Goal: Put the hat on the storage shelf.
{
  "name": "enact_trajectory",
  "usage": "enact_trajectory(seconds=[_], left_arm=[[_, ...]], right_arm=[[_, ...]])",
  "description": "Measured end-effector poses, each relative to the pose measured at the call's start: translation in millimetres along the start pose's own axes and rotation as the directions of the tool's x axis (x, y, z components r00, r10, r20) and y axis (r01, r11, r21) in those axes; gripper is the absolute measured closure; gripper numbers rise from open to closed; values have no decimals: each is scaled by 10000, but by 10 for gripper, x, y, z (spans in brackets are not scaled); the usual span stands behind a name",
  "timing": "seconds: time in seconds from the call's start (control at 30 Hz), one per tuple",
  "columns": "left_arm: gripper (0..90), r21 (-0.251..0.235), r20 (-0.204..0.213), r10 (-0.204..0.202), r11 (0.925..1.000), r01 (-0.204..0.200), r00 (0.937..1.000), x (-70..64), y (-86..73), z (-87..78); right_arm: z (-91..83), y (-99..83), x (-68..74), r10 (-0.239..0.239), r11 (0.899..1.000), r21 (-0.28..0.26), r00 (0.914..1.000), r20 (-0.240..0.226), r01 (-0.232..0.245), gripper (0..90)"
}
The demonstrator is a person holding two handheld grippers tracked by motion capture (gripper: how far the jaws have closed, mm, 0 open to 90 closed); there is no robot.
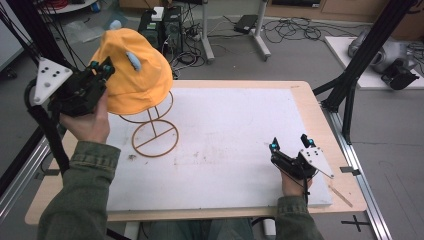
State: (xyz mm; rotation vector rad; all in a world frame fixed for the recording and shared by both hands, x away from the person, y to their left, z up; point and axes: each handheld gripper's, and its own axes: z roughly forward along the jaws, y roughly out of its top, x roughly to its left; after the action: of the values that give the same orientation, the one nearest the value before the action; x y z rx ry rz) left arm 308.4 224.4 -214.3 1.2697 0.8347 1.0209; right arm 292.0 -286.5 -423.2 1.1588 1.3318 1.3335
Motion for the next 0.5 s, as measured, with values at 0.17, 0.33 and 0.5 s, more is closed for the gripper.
enact_trajectory(seconds=[0.17, 0.33, 0.5], left_arm=[[869, 616, 184, -304, 9977, 292, 9994, -35, -249, 80], [869, 835, 160, -541, 9951, 526, 9984, -38, -384, 70], [868, 1143, -127, -969, 9886, 977, 9952, 13, -513, 66]], right_arm=[[-8, 1, -7, -5, 10000, -32, 10000, 23, 5, 47], [-16, 1, -7, -63, 10000, -20, 10000, 17, 63, 47], [-17, 0, -2, -52, 10000, 15, 10000, 15, 52, 47]])
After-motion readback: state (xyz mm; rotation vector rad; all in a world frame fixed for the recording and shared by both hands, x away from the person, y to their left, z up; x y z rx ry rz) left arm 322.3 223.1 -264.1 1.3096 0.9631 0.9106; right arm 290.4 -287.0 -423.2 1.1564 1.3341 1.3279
